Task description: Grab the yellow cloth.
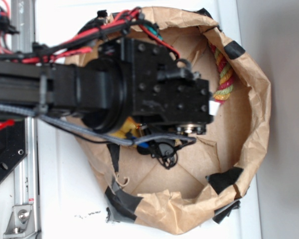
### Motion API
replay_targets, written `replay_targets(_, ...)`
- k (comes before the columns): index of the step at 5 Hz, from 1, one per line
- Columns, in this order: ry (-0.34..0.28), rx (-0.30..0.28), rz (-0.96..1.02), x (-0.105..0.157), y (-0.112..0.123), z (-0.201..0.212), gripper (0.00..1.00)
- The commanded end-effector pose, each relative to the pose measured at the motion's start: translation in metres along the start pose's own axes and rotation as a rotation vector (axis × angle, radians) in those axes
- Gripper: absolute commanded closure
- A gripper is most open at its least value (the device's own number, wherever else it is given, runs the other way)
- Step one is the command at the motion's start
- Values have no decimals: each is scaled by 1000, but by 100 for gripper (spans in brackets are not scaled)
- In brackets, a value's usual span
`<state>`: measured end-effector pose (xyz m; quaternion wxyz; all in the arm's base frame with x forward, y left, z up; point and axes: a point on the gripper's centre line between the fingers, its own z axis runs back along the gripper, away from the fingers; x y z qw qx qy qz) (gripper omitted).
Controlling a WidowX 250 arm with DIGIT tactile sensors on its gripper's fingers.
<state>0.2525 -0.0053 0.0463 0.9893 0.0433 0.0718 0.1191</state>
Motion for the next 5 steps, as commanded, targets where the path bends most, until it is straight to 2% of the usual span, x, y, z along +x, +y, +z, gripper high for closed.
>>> replay_targets(1,-202,-37,61,-14,34,95,100)
replay_targets(2,-232,-85,70,-34,47,140,100)
replay_targets(3,-218,-85,76,-40,47,182,100)
replay_targets(4,-213,-78,48,-50,52,187,100)
replay_targets(5,-190,-63,51,-36,45,176,100)
